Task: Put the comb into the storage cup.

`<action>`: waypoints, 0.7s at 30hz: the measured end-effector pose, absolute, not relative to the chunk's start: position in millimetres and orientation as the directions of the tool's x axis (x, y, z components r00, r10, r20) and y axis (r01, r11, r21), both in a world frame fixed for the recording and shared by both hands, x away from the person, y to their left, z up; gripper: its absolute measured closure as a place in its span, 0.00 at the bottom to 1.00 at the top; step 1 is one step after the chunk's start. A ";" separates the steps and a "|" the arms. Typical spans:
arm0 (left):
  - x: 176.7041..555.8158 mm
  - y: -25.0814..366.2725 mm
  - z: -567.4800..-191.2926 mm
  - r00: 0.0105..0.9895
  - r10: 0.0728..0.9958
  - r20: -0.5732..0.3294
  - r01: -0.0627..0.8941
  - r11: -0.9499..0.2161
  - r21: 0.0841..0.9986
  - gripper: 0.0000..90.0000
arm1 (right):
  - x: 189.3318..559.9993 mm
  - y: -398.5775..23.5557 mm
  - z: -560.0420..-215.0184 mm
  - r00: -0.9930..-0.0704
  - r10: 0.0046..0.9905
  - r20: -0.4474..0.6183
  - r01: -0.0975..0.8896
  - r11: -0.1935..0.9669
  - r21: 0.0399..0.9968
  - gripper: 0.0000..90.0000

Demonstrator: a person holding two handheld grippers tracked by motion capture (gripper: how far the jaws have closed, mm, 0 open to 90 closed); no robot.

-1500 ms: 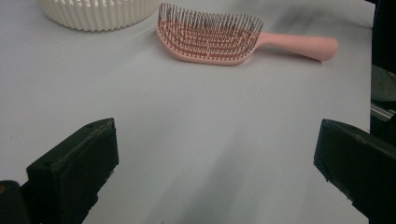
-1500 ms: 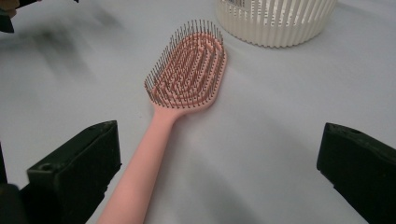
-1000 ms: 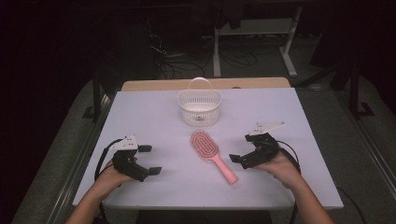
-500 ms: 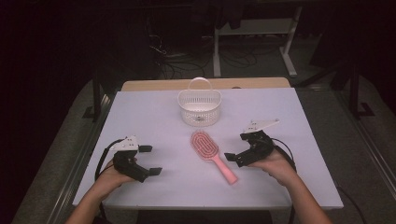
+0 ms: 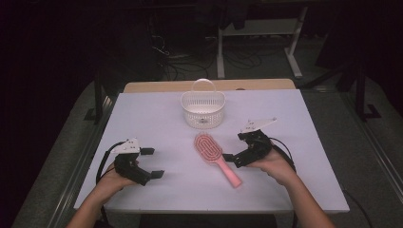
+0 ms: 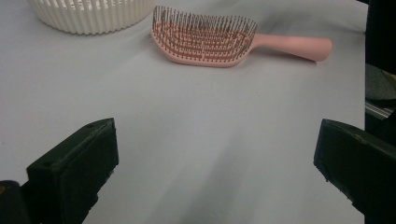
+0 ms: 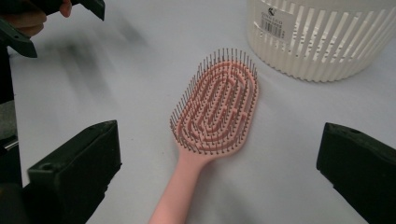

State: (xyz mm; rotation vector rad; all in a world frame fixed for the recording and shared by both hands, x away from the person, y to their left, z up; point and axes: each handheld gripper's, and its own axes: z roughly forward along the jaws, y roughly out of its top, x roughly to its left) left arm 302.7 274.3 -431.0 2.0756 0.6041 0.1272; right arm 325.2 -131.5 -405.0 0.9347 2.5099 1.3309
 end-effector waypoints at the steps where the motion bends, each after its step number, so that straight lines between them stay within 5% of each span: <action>1: 302.3 274.2 -431.1 0.872 0.468 -0.144 0.370 -0.436 0.820 0.00 | 325.1 -131.1 -405.0 -0.798 0.583 0.152 0.453 0.414 0.789 0.02; 21: 300.5 272.3 -432.3 0.875 0.463 -0.140 0.367 -0.447 0.816 0.00 | 318.8 -127.6 -405.9 -0.828 0.536 0.165 0.453 0.466 0.760 0.30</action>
